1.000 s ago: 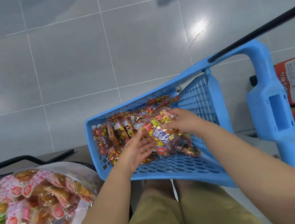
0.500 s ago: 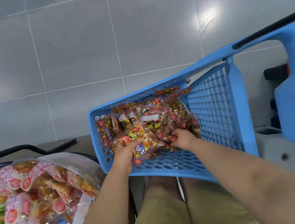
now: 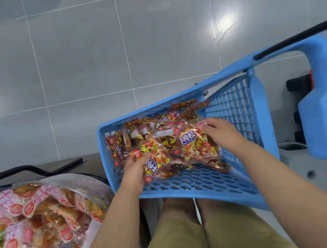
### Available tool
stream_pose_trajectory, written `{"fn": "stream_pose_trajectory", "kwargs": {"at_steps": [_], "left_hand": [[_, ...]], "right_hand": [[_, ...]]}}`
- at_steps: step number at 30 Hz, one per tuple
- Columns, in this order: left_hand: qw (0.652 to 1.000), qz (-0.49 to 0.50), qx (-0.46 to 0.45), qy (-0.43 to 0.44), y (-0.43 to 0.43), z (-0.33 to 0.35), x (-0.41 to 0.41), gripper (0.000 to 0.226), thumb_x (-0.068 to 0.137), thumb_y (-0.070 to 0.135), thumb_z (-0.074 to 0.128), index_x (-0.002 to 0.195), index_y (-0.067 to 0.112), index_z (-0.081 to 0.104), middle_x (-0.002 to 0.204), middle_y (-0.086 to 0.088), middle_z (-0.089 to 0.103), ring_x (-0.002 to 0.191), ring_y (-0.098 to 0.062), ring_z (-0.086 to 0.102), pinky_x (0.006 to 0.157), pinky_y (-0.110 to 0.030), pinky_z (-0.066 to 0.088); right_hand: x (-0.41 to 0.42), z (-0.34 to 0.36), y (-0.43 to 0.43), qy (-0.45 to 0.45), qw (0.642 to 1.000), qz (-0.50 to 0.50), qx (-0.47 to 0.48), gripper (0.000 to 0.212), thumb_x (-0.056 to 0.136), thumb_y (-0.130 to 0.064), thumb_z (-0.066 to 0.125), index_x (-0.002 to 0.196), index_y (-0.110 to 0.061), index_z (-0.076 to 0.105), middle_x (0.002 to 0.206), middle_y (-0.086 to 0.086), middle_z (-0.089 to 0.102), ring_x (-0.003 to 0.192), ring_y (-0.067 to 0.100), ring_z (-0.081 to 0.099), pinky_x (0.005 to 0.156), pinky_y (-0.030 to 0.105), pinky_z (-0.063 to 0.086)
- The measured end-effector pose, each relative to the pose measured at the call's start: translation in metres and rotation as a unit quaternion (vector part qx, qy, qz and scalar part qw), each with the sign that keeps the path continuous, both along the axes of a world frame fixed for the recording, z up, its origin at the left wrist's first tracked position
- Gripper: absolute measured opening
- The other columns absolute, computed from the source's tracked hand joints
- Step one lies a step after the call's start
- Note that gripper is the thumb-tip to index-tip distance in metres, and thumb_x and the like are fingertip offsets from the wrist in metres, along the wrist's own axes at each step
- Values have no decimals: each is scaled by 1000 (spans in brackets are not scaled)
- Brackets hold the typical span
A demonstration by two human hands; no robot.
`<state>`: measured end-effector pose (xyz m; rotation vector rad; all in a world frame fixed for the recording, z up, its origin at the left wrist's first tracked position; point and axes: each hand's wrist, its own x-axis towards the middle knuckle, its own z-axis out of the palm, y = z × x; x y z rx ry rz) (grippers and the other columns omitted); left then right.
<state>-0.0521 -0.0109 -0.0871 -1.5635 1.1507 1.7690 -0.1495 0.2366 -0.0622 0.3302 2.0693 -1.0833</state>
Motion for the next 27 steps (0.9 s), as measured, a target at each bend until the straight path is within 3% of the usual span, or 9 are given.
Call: {"fn": "stream_pose_trajectory", "kwargs": {"at_steps": [3,5,9,11,13,15,17,22,27], "left_hand": [[998,-5,56,25,4,10,-11,46,84,42,65,123,19,54,113,-7,71,103,-25,68,86,-44,55],[994,-30,80,61,4,14,-13,63,71,54,65,125,23,55,116,-5,70,107,-25,67,92,-47,52],[996,-63,16,63,-4,11,-7,66,54,36,81,115,26,59,110,-3,72,100,-26,69,81,-43,56],[997,-66,-11,46,-11,7,-1,67,52,35,83,115,26,59,113,-3,71,103,-28,67,88,-50,54],[998,-52,-28,28,-17,2,6,69,58,34,84,121,26,57,117,-2,69,106,-28,65,94,-53,50],[999,-15,-39,20,-21,-2,14,63,68,28,82,124,26,55,117,-2,69,105,-27,66,94,-52,51],[999,26,-44,13,-24,-4,20,57,73,26,80,124,27,55,114,-2,70,102,-26,68,91,-50,53],[994,100,-39,27,-28,-5,27,38,80,21,74,110,31,55,111,-3,71,97,-25,69,86,-46,55],[993,99,-44,39,-30,1,26,54,75,23,76,124,25,53,111,-3,71,96,-24,70,89,-49,54]], "right_hand": [[-1,5,-22,-77,992,-53,-81,9,90,-42,58,87,-35,62,86,-20,59,78,-4,53,62,17,37],[7,-3,-43,-114,986,-42,-115,21,90,-45,56,104,-30,64,98,-21,60,89,-4,54,71,16,40],[21,-28,-77,-137,978,-34,-154,9,90,-48,55,94,-42,60,93,-31,57,87,-15,52,66,3,36],[20,-46,-80,-87,987,-89,-105,22,88,-51,55,104,-36,57,98,-26,56,94,-4,54,72,11,37],[17,-71,-78,-61,986,-157,-10,48,85,-49,62,121,-20,51,115,-6,57,103,12,53,81,23,40],[19,-91,-79,-124,981,-140,46,68,81,-44,69,135,-12,42,132,6,51,114,22,51,89,27,40],[26,-105,-82,-178,981,-67,37,74,78,-42,73,137,-12,40,136,6,50,120,25,51,92,28,40],[36,-108,-80,-131,989,-17,60,65,84,-40,67,138,-12,42,138,9,49,123,28,48,98,33,40],[42,-92,-66,-59,996,9,73,41,92,-36,56,124,-12,51,118,8,60,107,24,56,82,27,40]]}}
